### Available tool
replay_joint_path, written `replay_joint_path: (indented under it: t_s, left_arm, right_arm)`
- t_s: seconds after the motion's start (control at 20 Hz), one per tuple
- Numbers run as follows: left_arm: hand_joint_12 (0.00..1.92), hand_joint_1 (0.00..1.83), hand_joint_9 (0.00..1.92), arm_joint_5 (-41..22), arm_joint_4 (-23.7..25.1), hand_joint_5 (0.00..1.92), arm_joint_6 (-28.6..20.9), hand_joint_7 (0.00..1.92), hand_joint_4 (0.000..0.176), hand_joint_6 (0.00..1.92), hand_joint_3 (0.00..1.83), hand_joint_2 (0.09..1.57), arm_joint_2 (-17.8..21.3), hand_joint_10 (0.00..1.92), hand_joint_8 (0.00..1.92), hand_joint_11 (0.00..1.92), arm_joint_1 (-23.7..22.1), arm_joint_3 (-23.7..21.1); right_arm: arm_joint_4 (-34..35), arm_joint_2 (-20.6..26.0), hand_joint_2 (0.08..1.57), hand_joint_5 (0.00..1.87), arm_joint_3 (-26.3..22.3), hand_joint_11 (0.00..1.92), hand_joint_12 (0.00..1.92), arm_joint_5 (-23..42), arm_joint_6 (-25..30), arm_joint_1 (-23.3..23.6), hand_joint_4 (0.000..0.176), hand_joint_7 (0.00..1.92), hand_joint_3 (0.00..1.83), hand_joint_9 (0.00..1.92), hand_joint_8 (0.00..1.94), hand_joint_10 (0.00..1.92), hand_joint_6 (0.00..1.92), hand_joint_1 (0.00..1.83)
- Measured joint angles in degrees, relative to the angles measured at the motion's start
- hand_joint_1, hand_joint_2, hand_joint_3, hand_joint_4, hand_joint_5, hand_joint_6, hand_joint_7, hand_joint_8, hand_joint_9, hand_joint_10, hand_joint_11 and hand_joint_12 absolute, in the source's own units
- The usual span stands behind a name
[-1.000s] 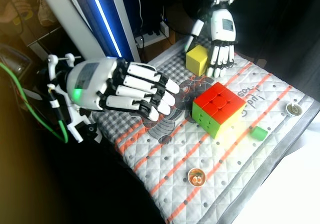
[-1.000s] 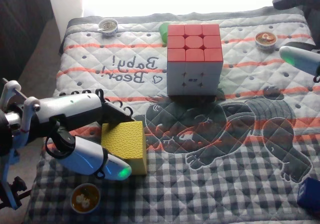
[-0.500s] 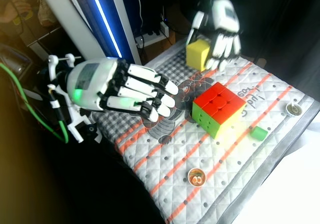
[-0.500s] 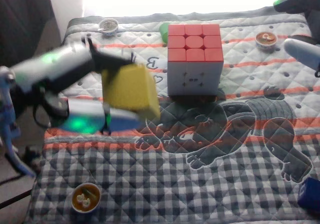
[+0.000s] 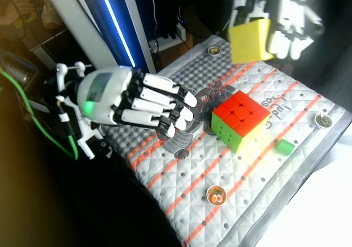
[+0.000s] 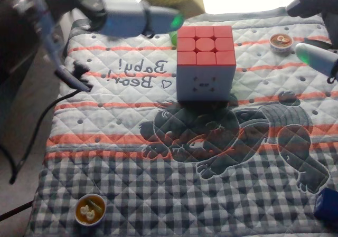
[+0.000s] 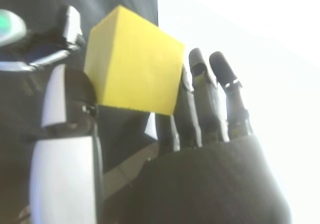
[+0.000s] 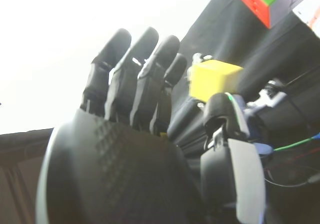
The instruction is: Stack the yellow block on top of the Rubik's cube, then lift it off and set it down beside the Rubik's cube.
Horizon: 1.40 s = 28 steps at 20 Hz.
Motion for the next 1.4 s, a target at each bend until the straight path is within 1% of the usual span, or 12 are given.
replay_joint_path:
  t_s: [0.05,0.4,0.6,0.85,0.9,0.95,1.0,1.1,1.15,1.25,1.35,1.4]
  left_arm:
    - [1.60,1.09,0.38,-1.62,-0.70,0.84,-0.07,0.75,0.000,1.21,0.00,1.19,-1.62,0.57,0.03,0.00,-0.57,1.70]
    - [1.60,1.11,0.29,-9.92,-6.54,0.81,0.07,0.75,0.000,1.25,0.00,1.20,-10.45,0.82,0.04,0.00,-1.64,11.65]
    - [1.00,1.12,0.23,-11.54,-6.78,0.84,0.02,0.56,0.000,1.21,0.00,1.19,-12.15,0.27,0.00,0.00,-1.33,12.33]
    - [1.42,1.09,0.27,-12.24,-6.84,0.84,-0.33,0.67,0.000,1.20,0.00,1.18,-12.35,0.54,0.04,0.00,-0.28,12.28]
    - [1.46,0.80,0.04,-12.33,-7.04,0.56,-0.42,0.49,0.000,0.75,0.00,1.15,-12.98,0.75,0.00,0.00,-0.26,13.11]
    - [1.41,0.78,0.02,-12.55,-6.99,0.59,-0.24,0.46,0.000,0.45,0.00,1.12,-13.11,0.72,0.00,0.00,-0.26,13.27]
    - [1.11,0.74,0.00,-12.96,-7.13,0.52,-0.15,0.35,0.000,0.20,0.00,1.07,-13.31,0.51,0.00,0.00,-0.26,13.64]
    - [0.88,0.75,0.03,-13.64,-7.30,0.50,-0.17,0.31,0.014,0.08,0.00,1.04,-13.31,0.36,0.00,0.00,-0.26,13.77]
    - [0.08,0.78,0.06,-13.77,-7.61,0.39,-0.17,0.26,0.040,0.02,0.00,0.99,-13.42,0.22,0.00,0.00,-0.13,14.01]
    - [0.02,0.79,0.08,-13.90,-7.91,0.37,-0.17,0.26,0.050,0.01,0.00,0.98,-13.42,0.21,0.00,0.00,0.04,14.05]
    - [0.00,0.79,0.07,-14.08,-7.91,0.31,-0.17,0.25,0.096,0.00,0.00,0.98,-13.42,0.20,0.00,0.00,0.04,14.03]
    - [0.45,0.80,0.03,-14.08,-7.91,0.27,-0.17,0.28,0.111,0.01,0.01,0.97,-13.42,0.39,0.01,0.00,0.07,14.03]
  right_arm:
    - [0.04,-0.07,1.29,0.44,0.09,0.06,1.65,-0.09,0.13,0.00,0.000,0.60,0.00,0.41,0.54,0.91,0.73,0.49]
    - [-0.61,-0.83,1.32,0.44,0.74,0.02,1.65,-0.81,0.35,0.55,0.000,0.49,0.00,0.31,0.74,1.02,0.70,0.55]
    - [-0.59,-1.18,1.32,0.40,0.96,0.00,1.63,-1.07,0.42,0.57,0.000,0.40,0.00,0.24,0.82,1.06,0.72,0.57]
    - [-0.44,-1.18,1.32,0.42,0.96,0.00,1.62,-1.01,0.46,0.72,0.000,0.45,0.00,0.29,0.76,1.00,0.71,0.55]
    - [-0.57,-1.18,1.31,0.46,0.96,0.00,1.59,-1.03,0.50,0.72,0.000,0.50,0.00,0.32,0.67,0.94,0.65,0.56]
    - [-0.79,-1.18,1.31,0.47,0.96,0.00,1.58,-0.98,0.52,0.72,0.000,0.50,0.00,0.32,0.66,0.93,0.64,0.56]
    - [-0.74,-1.18,1.30,0.48,0.96,0.00,1.56,-1.03,0.50,0.72,0.000,0.53,0.00,0.35,0.62,0.89,0.64,0.53]
    - [-0.50,-1.18,1.32,0.48,0.96,0.00,1.60,-1.05,0.50,0.72,0.000,0.54,0.00,0.36,0.62,0.89,0.65,0.53]
    - [-0.42,-1.18,1.33,0.48,0.96,0.03,1.59,-1.05,0.50,0.72,0.000,0.53,0.01,0.35,0.65,0.94,0.65,0.54]
    - [-0.61,-1.18,1.33,0.48,0.96,0.01,1.64,-1.05,0.52,0.72,0.000,0.53,0.00,0.35,0.66,0.97,0.65,0.54]
    - [-0.55,-1.18,1.32,0.49,0.96,0.00,1.63,-1.05,0.50,0.72,0.000,0.55,0.00,0.34,0.68,0.99,0.65,0.55]
    - [-0.55,-1.18,1.32,0.48,0.96,0.00,1.63,-1.05,0.50,0.72,0.000,0.54,0.00,0.34,0.67,0.99,0.65,0.55]
